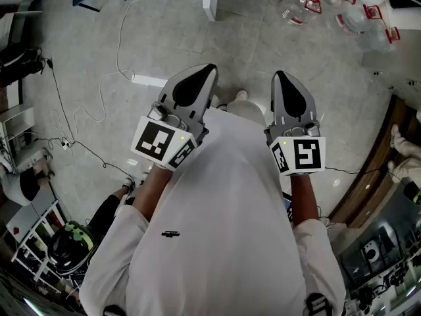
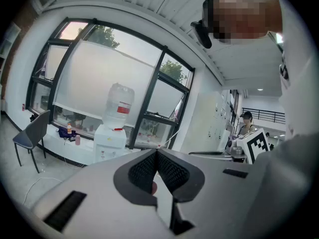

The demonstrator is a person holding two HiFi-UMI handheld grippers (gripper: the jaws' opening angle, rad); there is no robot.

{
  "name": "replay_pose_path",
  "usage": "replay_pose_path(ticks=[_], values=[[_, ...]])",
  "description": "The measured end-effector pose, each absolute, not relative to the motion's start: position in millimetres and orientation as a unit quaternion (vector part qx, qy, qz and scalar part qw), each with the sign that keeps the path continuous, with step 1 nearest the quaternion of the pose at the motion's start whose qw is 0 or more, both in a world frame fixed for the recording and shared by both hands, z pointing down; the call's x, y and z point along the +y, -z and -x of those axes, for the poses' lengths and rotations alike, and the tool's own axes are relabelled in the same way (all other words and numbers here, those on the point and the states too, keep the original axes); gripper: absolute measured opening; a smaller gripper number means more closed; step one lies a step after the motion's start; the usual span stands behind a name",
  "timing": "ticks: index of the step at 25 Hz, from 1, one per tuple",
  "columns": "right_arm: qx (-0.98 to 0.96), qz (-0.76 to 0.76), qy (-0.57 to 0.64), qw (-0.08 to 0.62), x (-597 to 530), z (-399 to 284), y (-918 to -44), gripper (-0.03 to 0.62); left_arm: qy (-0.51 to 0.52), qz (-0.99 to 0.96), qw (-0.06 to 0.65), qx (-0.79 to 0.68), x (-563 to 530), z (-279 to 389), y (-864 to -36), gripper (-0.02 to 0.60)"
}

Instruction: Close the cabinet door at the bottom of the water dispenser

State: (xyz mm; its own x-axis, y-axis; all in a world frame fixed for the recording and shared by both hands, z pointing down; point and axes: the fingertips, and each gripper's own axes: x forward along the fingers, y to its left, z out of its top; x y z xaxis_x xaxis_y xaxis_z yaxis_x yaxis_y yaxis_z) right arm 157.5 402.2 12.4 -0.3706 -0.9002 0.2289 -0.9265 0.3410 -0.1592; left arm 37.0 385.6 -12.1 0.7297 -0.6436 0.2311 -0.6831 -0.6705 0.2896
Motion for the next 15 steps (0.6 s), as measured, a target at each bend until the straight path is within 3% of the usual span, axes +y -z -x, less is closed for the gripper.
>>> replay_pose_path(ticks=[6, 15], values=[[-0.804, -0.575, -0.139, 0.057, 430, -147, -19, -0.003, -0.051, -0.915, 0.185, -0.356, 408, -27, 7, 0.003], [-0.812, -0.564, -0.147, 0.016, 424, -99, -7, -0.003, -0.04, -0.911, 0.183, -0.368, 396, 32, 5, 0.003]])
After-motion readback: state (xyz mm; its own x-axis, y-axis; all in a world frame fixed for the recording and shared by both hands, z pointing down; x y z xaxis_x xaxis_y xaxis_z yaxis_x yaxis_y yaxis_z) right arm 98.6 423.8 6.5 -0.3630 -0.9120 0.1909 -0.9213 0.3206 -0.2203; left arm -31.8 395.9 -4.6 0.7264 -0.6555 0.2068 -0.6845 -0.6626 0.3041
